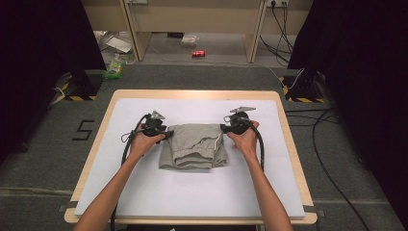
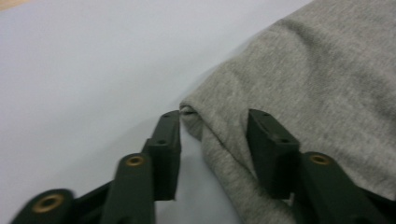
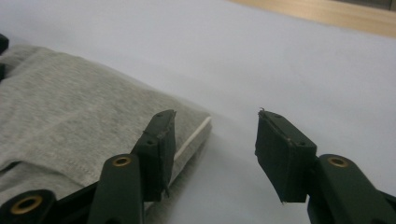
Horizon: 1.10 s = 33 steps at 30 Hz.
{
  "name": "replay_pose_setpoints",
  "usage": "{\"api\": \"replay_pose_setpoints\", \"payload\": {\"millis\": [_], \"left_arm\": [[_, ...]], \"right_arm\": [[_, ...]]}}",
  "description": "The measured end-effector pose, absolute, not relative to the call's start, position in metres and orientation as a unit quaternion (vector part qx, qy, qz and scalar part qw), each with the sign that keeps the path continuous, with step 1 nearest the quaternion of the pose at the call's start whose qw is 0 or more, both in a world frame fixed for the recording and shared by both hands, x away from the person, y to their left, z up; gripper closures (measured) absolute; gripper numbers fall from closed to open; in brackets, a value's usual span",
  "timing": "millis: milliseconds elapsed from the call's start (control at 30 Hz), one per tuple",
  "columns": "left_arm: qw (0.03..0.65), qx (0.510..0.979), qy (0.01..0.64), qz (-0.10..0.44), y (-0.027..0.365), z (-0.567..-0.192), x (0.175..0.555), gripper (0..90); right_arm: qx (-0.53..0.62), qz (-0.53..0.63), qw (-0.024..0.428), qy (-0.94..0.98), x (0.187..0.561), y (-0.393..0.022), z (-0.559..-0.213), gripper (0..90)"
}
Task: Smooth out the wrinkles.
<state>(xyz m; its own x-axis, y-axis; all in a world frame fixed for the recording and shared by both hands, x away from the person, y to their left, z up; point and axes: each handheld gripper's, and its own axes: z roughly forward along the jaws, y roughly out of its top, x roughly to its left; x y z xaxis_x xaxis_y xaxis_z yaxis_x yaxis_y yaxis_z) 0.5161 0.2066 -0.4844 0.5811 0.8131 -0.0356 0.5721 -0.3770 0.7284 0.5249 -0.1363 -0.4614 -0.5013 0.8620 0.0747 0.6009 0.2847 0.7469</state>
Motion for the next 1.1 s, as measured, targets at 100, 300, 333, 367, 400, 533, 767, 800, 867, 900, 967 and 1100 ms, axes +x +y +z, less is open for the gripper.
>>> {"api": "replay_pose_setpoints", "payload": {"millis": [100, 300, 333, 367, 400, 533, 767, 800, 867, 900, 967, 1100], "left_arm": [[0.376, 0.801, 0.437, 0.158, 0.212, -0.479, 0.514, 40.3], [0.375, 0.804, 0.438, 0.147, 0.217, -0.469, 0.506, 34.0], [0.376, 0.804, 0.438, 0.145, 0.217, -0.468, 0.505, 32.9], [0.377, 0.803, 0.439, 0.143, 0.219, -0.467, 0.504, 32.3], [0.379, 0.802, 0.439, 0.145, 0.220, -0.467, 0.503, 31.4], [0.379, 0.797, 0.449, 0.138, 0.228, -0.466, 0.500, 27.8], [0.378, 0.793, 0.456, 0.140, 0.241, -0.467, 0.490, 21.9], [0.379, 0.793, 0.457, 0.140, 0.242, -0.467, 0.489, 21.8], [0.381, 0.792, 0.456, 0.141, 0.244, -0.466, 0.485, 21.3], [0.381, 0.792, 0.456, 0.141, 0.246, -0.465, 0.483, 21.0], [0.384, 0.791, 0.455, 0.141, 0.248, -0.463, 0.480, 20.8], [0.383, 0.793, 0.451, 0.141, 0.251, -0.461, 0.474, 20.4]], "right_arm": [[0.460, 0.383, 0.178, 0.781, 0.520, -0.136, -0.453, 45.5], [0.452, 0.385, 0.180, 0.784, 0.512, -0.139, -0.444, 42.2], [0.452, 0.386, 0.179, 0.784, 0.512, -0.140, -0.443, 41.5], [0.452, 0.387, 0.177, 0.784, 0.512, -0.140, -0.443, 41.0], [0.450, 0.387, 0.177, 0.785, 0.511, -0.140, -0.442, 40.2], [0.448, 0.389, 0.176, 0.786, 0.508, -0.140, -0.440, 37.6], [0.437, 0.389, 0.173, 0.792, 0.496, -0.140, -0.435, 34.7], [0.436, 0.391, 0.173, 0.792, 0.493, -0.140, -0.434, 34.7], [0.433, 0.394, 0.172, 0.792, 0.490, -0.140, -0.433, 34.7], [0.432, 0.395, 0.171, 0.792, 0.488, -0.141, -0.432, 34.7], [0.428, 0.397, 0.173, 0.793, 0.484, -0.141, -0.431, 34.7], [0.422, 0.401, 0.174, 0.794, 0.477, -0.143, -0.427, 34.6]]}}
